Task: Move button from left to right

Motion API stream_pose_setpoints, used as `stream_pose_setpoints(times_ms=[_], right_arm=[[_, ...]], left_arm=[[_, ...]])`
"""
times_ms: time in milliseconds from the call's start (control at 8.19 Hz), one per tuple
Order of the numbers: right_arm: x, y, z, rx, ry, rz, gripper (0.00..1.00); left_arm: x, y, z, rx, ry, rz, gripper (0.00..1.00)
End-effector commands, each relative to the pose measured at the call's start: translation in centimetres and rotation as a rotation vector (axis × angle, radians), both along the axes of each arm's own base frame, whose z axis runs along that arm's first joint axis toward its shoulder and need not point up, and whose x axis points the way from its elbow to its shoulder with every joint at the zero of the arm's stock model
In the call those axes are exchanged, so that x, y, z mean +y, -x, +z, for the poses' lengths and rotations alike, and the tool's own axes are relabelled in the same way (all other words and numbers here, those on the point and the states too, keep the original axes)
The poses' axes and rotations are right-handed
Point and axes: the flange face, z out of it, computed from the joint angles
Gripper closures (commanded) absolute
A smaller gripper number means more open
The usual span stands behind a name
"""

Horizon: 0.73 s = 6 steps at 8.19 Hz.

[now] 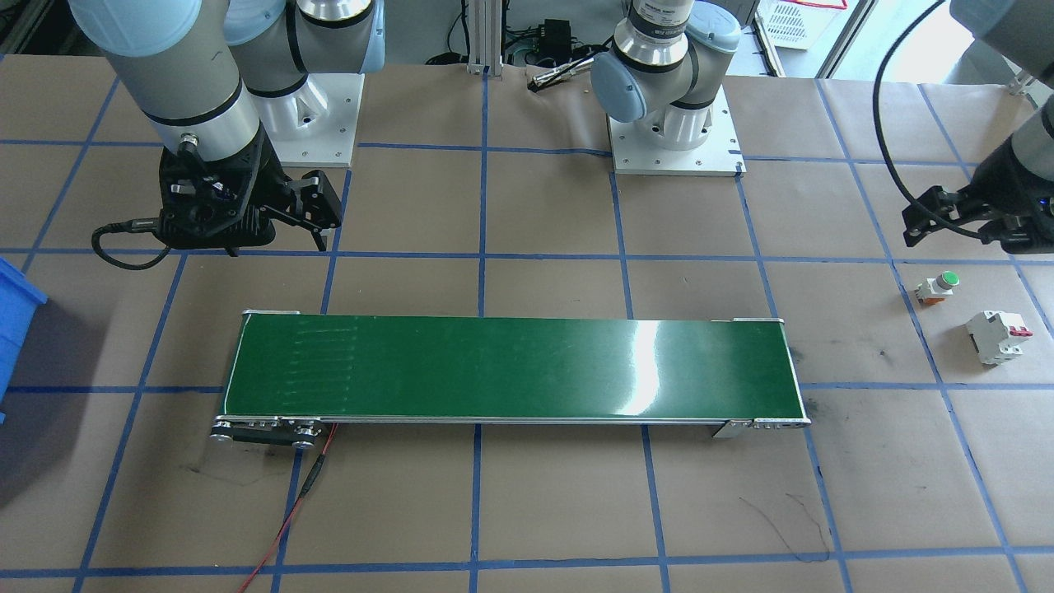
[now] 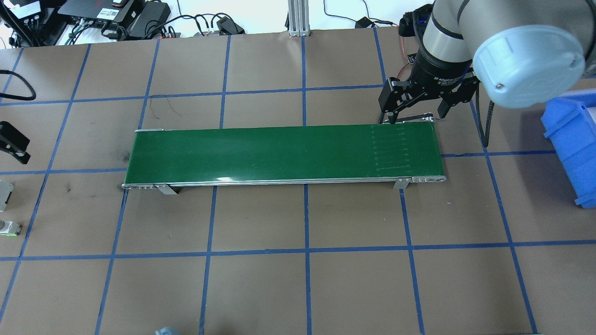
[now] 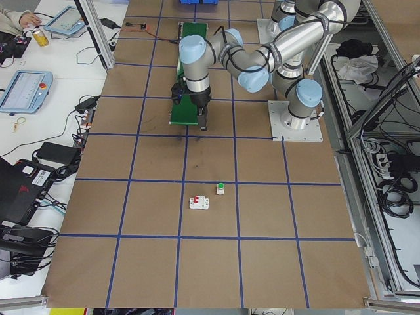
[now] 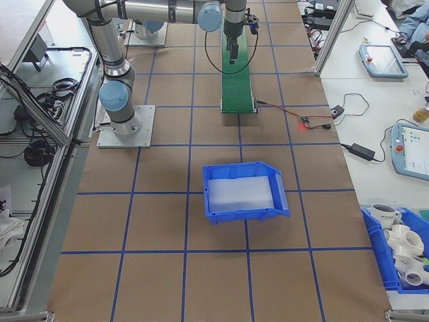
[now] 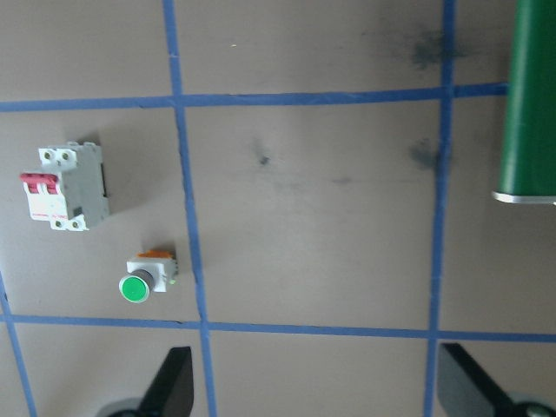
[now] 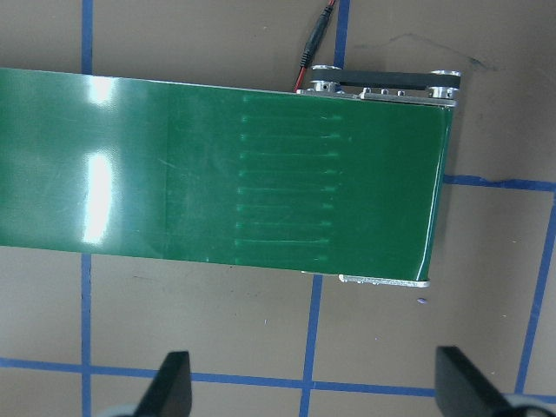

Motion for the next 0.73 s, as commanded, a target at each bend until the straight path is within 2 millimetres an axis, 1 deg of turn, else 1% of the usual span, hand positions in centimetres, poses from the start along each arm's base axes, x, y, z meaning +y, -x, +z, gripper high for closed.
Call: stream_pose_setpoints(times_ms=[0,122,244,366,489,611], right_arm=[[0.0,0.0,0.0,0.0,0.0,0.0,0.0],[0.0,0.0,0.0,0.0,0.0,0.0,0.0],[0.0,0.0,0.0,0.0,0.0,0.0,0.0],[0.0,0.0,0.0,-0.001,0.0,0.0,0.0],[0.0,0.0,0.0,0.0,0.0,-0.002,0.0],[0.0,0.0,0.0,0.0,0.0,0.0,0.0]], left_arm=[[0.3,-11.6,-6.9,0.016,-0.015,-0.028,0.0],[0.5,-13.6,-9.8,0.048,-0.045,-0.003,0.0],[0.5,-14.4,-11.6,0.07,-0.066,0.01,0.0],[1.1,-15.6,-12.7,0.085,-0.08,0.026,0.0],[2.3,-17.4,-13.4,0.094,-0.092,0.046,0.0],[2.8,-18.1,-14.1,0.108,-0.102,0.038,0.0]])
